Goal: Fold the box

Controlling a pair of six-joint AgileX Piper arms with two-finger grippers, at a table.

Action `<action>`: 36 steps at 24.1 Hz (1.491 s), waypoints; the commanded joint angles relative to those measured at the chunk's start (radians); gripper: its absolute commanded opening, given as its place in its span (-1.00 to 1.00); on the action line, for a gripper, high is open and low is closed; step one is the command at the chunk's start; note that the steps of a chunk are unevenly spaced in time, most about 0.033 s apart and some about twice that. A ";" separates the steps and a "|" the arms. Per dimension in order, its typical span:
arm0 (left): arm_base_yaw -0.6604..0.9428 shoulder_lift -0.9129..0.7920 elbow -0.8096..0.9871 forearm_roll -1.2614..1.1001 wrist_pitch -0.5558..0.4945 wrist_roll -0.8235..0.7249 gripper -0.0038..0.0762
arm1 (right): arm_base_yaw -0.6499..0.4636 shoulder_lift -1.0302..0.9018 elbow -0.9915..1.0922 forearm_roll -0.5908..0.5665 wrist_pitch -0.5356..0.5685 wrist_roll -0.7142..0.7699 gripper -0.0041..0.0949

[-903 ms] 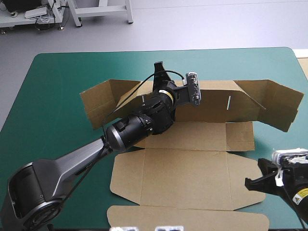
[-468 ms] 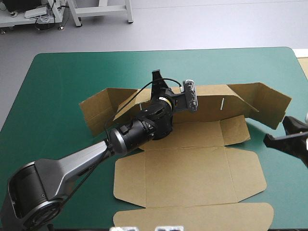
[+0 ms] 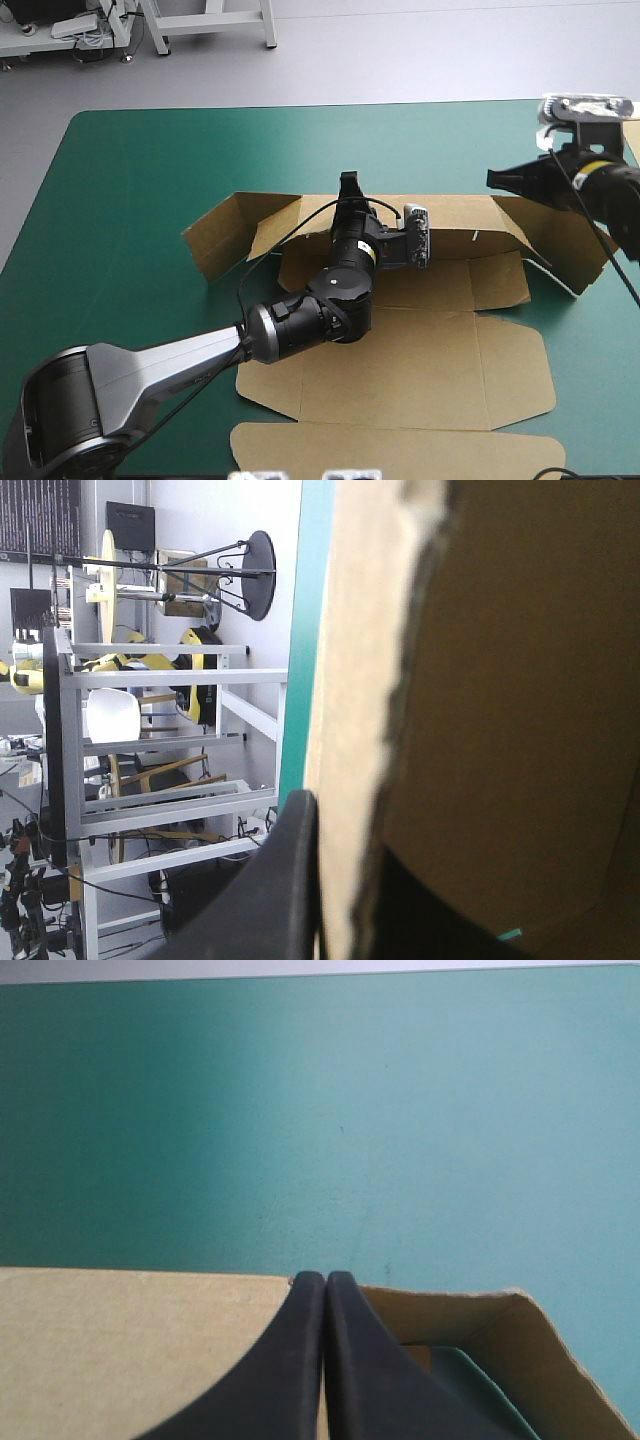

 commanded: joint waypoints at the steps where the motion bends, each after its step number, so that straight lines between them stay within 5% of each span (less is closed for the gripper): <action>1: -0.009 -0.052 -0.023 0.054 0.009 -0.024 -0.93 | -0.085 0.101 -0.156 0.081 0.040 -0.084 -0.95; 8: -0.009 -0.052 -0.023 0.054 0.011 -0.026 -0.93 | -0.404 0.263 -0.264 0.509 0.227 -0.367 -0.95; 12: -0.009 -0.052 -0.023 0.054 0.011 -0.026 -0.93 | -0.489 0.335 -0.264 0.621 0.249 -0.464 -0.95; 20: -0.009 -0.052 -0.023 0.054 0.009 -0.041 -0.93 | -0.486 0.467 -0.258 0.665 0.304 -0.496 -0.95; 36: -0.005 -0.052 -0.023 0.056 0.032 -0.108 -0.93 | -0.493 0.397 -0.107 0.644 0.305 -0.577 -0.96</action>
